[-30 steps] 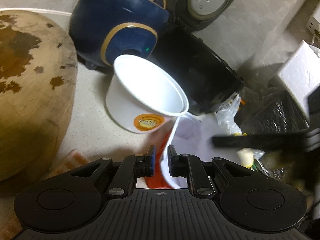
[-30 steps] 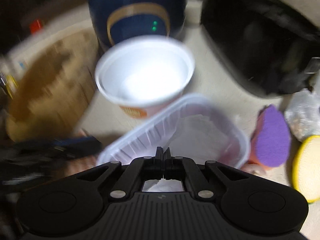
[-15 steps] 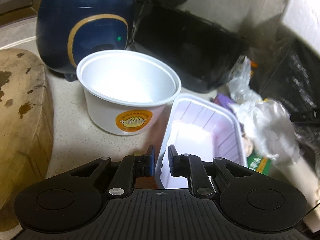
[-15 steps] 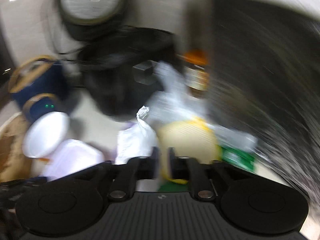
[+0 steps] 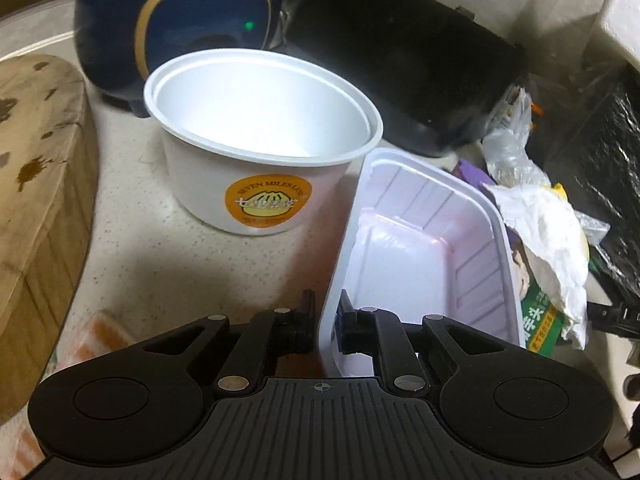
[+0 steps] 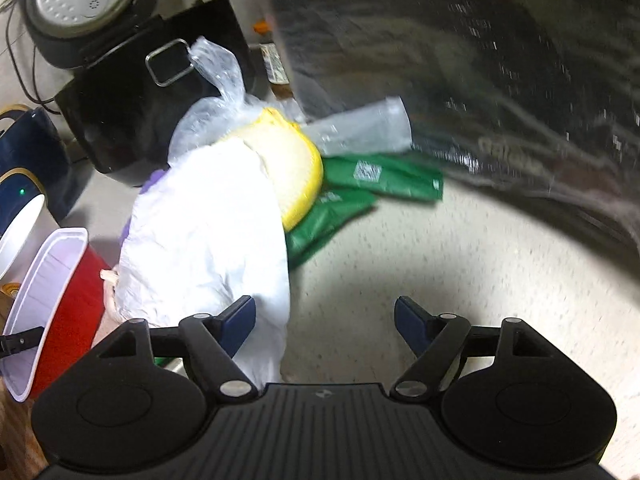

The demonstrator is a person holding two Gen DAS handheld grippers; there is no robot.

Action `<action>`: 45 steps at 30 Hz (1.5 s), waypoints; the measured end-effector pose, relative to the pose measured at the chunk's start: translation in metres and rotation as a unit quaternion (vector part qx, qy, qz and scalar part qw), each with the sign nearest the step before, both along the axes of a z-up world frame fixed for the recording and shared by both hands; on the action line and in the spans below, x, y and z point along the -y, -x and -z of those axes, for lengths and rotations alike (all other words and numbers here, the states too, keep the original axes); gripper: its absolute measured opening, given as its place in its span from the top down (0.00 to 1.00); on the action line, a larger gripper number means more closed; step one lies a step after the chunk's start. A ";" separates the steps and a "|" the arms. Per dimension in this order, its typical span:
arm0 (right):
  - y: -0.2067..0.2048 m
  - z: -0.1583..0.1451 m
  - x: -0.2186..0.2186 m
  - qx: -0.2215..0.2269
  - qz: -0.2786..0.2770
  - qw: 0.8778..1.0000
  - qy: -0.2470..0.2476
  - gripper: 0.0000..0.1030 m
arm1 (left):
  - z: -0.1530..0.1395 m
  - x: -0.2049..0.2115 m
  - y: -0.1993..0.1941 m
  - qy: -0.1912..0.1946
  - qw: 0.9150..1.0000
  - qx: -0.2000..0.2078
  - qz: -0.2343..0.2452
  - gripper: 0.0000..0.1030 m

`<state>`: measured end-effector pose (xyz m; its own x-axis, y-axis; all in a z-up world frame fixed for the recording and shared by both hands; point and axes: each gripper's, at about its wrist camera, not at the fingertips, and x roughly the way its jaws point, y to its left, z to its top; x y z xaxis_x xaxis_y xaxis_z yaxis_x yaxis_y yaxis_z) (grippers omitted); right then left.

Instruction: Collect trash

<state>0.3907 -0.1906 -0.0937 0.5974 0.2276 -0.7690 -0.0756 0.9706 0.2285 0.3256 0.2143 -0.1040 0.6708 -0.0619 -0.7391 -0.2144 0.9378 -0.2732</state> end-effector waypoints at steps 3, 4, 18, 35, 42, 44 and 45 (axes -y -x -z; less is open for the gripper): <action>0.001 0.005 -0.005 0.003 -0.001 1.000 -0.009 0.18 | -0.004 0.003 0.006 -0.010 1.000 0.011 0.005 0.88; 0.001 0.005 -0.005 0.004 -0.001 1.000 -0.012 0.17 | -0.005 0.004 0.007 -0.014 1.000 0.012 0.006 0.89; -0.014 -0.001 -0.007 -0.031 -0.001 0.998 -0.063 0.18 | -0.009 0.003 0.017 0.008 1.000 0.012 0.000 0.89; 0.001 -0.009 -0.126 0.111 -0.108 0.977 0.145 0.93 | -0.008 0.004 0.015 -0.007 1.000 0.027 0.003 0.86; 0.036 -0.064 -0.108 0.167 -0.093 0.981 0.031 0.96 | -0.003 0.001 0.006 -0.006 0.999 0.037 0.014 0.86; 0.043 -0.077 -0.100 0.170 -0.091 0.981 -0.002 0.96 | -0.001 0.003 0.002 -0.017 0.999 0.032 0.020 0.86; 0.048 -0.080 -0.099 0.173 -0.089 0.981 -0.006 0.96 | 0.000 0.004 0.001 -0.022 0.999 0.034 0.020 0.86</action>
